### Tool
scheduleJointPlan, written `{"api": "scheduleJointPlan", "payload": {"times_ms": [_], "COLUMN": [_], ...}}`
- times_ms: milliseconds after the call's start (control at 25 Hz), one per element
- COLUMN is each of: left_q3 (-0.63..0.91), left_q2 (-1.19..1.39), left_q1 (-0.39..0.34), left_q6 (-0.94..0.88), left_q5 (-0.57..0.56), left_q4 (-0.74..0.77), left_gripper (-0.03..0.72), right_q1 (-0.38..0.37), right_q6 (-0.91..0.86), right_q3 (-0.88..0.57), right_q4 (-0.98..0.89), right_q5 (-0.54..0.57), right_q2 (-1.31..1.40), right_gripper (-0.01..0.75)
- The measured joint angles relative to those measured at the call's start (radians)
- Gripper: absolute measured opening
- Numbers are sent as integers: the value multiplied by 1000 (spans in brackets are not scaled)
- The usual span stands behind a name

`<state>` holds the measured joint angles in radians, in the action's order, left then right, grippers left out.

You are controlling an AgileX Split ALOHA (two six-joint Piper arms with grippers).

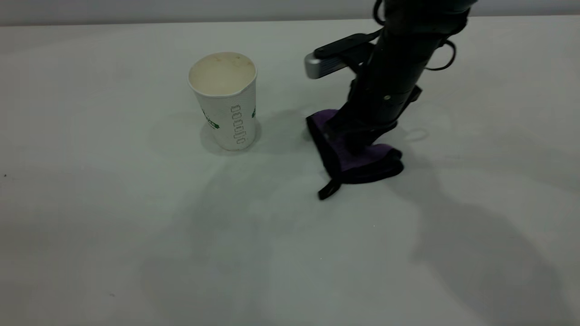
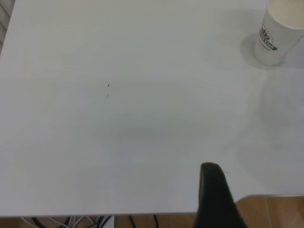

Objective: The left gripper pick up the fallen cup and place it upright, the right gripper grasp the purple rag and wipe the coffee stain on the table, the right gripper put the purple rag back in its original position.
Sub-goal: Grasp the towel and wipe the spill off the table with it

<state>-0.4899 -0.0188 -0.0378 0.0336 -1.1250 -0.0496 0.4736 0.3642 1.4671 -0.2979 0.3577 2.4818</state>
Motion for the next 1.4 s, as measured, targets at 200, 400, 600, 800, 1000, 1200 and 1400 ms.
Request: {"api": "scheduleJointPlan", "payload": {"times_ms": [200, 400, 600, 800, 1000, 1200, 1400], "left_q3": [0, 0, 0, 0, 0, 0, 0], "left_q2": [0, 0, 0, 0, 0, 0, 0], "left_q1": [0, 0, 0, 0, 0, 0, 0], "left_q6": [0, 0, 0, 0, 0, 0, 0], "left_q5": [-1, -1, -1, -1, -1, -1, -1], "left_q4": [0, 0, 0, 0, 0, 0, 0], "left_gripper": [507, 507, 507, 507, 507, 507, 507], "right_q1": [65, 153, 222, 193, 68, -84, -247], "right_q6": [10, 52, 129, 103, 30, 11, 8], "right_q3": [0, 0, 0, 0, 0, 1, 3], "right_q4": [-39, -95, -133, -125, -81, -58, -26], "right_q5": [43, 125, 165, 136, 53, -10, 46], "right_q2": [2, 4, 7, 8, 8, 7, 4], "right_gripper": [53, 53, 55, 57, 59, 61, 66]}}
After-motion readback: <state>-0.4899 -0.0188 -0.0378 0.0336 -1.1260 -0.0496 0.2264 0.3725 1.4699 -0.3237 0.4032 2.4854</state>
